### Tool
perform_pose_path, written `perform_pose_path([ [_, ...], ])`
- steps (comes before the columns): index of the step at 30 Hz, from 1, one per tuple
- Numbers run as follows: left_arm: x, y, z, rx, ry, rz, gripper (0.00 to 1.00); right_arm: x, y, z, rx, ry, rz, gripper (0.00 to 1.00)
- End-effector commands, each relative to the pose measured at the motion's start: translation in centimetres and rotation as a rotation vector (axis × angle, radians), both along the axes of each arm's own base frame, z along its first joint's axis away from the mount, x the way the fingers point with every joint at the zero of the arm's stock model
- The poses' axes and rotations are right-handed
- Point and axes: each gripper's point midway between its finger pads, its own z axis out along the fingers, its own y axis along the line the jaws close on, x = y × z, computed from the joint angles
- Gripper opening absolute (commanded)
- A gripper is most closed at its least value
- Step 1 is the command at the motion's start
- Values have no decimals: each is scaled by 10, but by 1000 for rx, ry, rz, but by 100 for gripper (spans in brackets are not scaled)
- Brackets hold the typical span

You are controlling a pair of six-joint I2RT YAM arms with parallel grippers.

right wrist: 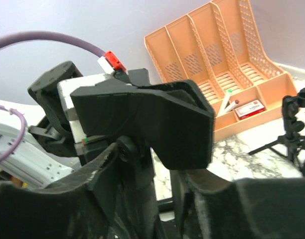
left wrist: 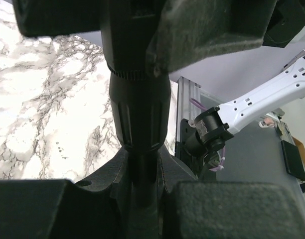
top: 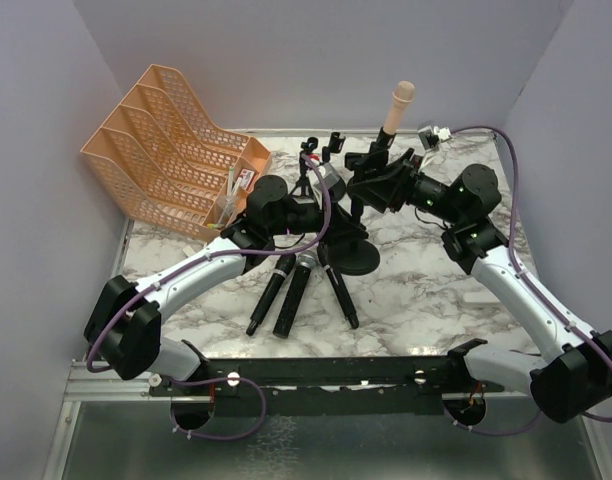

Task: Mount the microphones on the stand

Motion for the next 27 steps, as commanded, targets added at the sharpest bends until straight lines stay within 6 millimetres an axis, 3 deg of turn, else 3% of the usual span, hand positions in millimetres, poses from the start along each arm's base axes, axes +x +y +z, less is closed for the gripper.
perform_pose_path([
  [1,3,-1,22,-59,-48,20,0,13,-4,28,69,-15,-77,39],
  [8,1,0,4,-33,-14,19,0,36,-15,59,129,-51,-207,24],
  [17,-9,5,-28,21,66,-5,0,61,-29,96,152,-86,-351,23],
  [22,-10,6,-35,31,85,2,0,83,-37,94,169,6,-451,22],
  [27,-10,6,-38,38,94,3,0,72,-32,93,179,-39,-393,24],
])
